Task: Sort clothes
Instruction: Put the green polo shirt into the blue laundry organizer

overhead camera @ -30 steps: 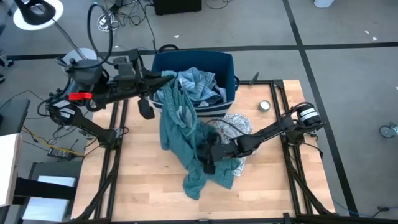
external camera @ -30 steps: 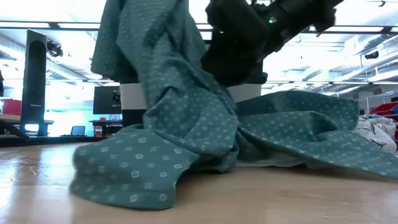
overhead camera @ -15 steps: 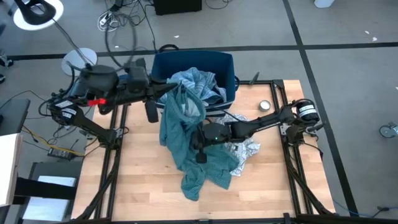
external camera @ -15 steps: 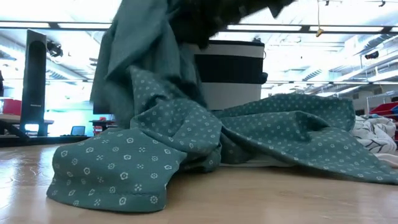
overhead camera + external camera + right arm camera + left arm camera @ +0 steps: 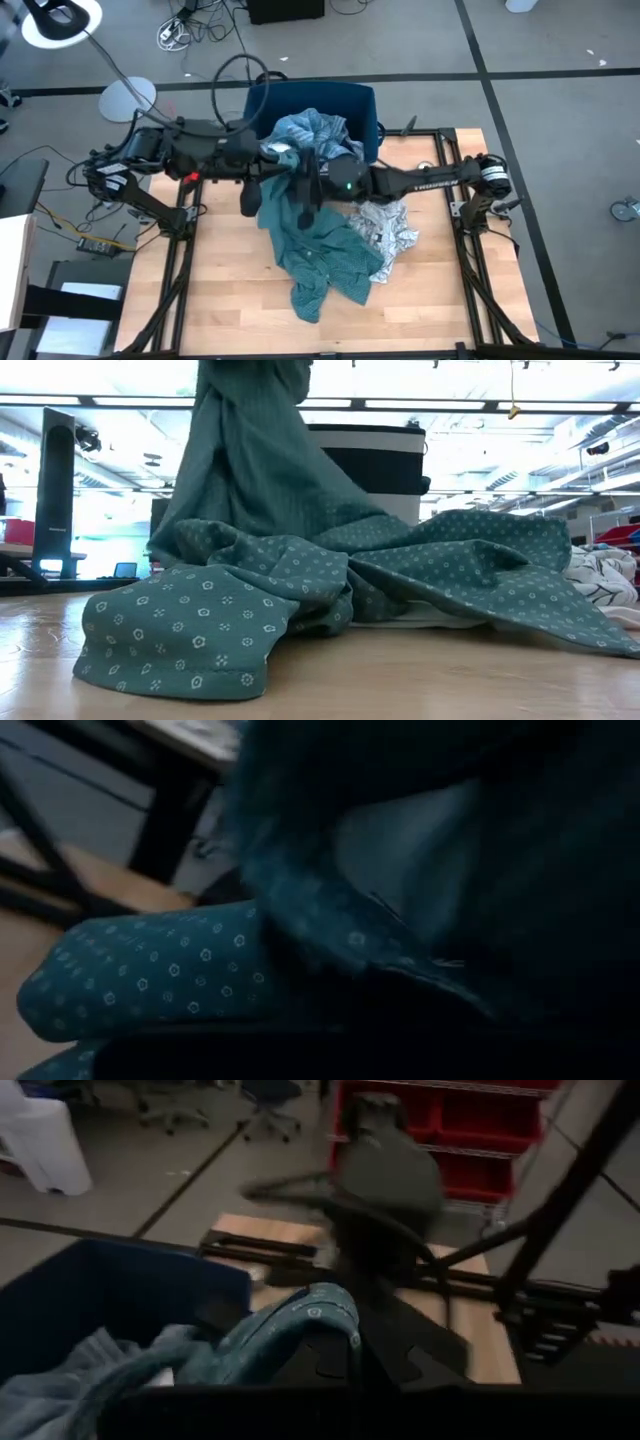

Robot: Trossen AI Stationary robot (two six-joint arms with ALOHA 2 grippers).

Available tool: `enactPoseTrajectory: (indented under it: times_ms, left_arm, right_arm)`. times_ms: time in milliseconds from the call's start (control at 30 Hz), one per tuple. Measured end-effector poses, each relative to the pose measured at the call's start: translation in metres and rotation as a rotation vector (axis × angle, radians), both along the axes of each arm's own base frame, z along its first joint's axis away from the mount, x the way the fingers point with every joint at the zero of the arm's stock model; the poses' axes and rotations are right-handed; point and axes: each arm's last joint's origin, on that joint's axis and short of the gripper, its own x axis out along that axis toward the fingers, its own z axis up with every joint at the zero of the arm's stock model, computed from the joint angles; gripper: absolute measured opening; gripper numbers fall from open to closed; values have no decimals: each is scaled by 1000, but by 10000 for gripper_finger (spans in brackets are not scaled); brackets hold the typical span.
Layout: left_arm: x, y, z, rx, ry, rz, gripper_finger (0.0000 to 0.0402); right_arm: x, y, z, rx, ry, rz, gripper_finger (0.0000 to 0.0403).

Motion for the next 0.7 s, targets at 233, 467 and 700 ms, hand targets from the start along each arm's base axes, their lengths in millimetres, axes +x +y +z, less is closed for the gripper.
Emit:
enactPoseTrajectory:
  times_ms: [233, 467, 700]
  left_arm:
    - [6, -1, -4, 21, 20, -11, 3]
    - [2, 3, -2, 86, 22, 63, 3]
    - [-2, 12, -10, 121, 108, 194, 3]
  right_arm:
    - [-3, -37, 42, -280, -123, -148, 1]
    - [-22, -75, 100, -555, -234, -442, 0]
    - [-30, -116, 93, -546, 14, -670, 0]
